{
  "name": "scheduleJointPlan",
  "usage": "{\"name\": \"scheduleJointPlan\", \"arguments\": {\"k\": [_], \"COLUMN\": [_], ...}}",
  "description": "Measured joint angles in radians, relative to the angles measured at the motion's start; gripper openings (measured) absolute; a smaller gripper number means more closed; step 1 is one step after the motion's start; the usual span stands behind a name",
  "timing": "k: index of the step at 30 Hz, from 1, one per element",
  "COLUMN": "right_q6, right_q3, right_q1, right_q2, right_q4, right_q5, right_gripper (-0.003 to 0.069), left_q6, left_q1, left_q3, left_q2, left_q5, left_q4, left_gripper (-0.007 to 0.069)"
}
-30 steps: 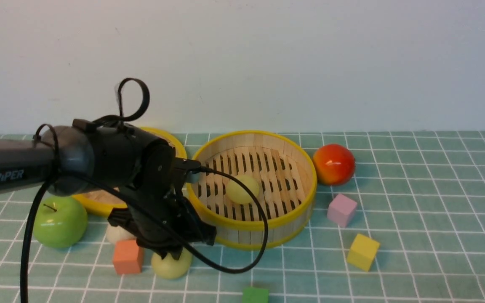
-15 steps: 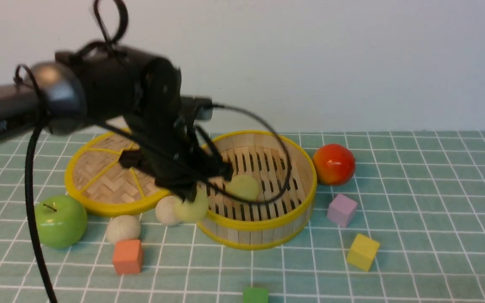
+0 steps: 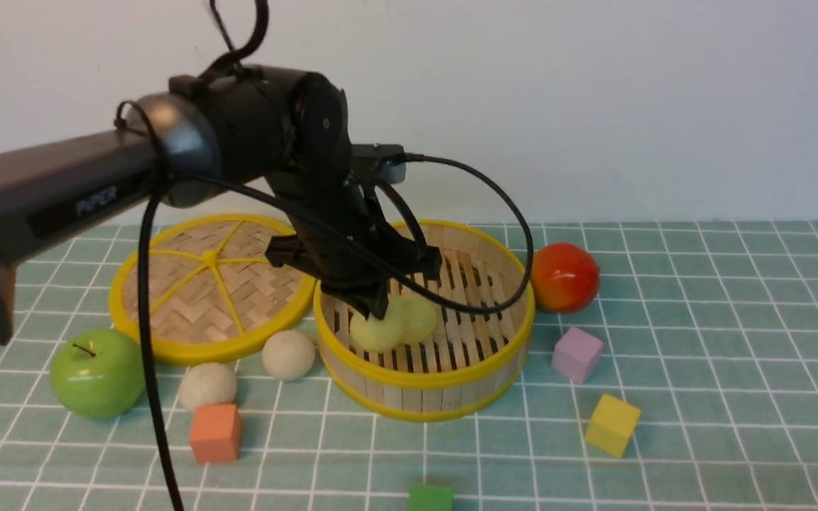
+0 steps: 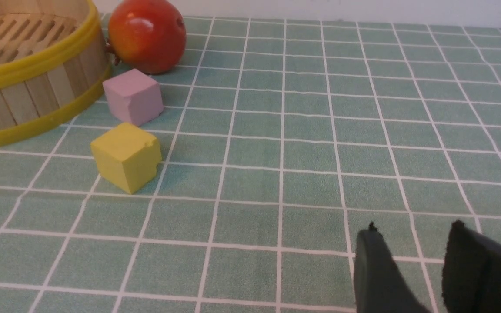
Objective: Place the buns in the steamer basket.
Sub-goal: Use the left arm to put the steamed stuffed bun into the steamer
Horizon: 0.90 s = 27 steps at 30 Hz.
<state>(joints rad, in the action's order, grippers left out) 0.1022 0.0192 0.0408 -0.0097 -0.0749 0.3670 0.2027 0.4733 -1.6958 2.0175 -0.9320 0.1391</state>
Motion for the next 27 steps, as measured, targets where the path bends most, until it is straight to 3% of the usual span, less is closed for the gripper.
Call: {"name": "scheduleJointPlan", "arguments": {"k": [3,9,22,27], "right_q6": [0.000,0.000,0.000,0.000], "right_q3": [0.000,0.000,0.000,0.000], "right_q1": [0.000,0.000,0.000,0.000], "right_q2": [0.000,0.000,0.000,0.000], "right_q4": [0.000,0.000,0.000,0.000], "right_q5": [0.000,0.000,0.000,0.000], "right_gripper": [0.0239,0.0239,0.0239,0.0239], "left_q6": [-0.037,-0.094,-0.085,-0.085], "left_q1": [0.004,0.056,0.082,0.082], "left_q3": [-0.001,-0.002,-0.103,-0.105], "left_q2": [0.000,0.002,0.152,0.173], "left_q5": [0.024,0.129,0.231,0.230], "left_q4": [0.095,0.169,0.158,0.138], "left_gripper": [-0.0011,-0.0006,0.0008,0.0053]}}
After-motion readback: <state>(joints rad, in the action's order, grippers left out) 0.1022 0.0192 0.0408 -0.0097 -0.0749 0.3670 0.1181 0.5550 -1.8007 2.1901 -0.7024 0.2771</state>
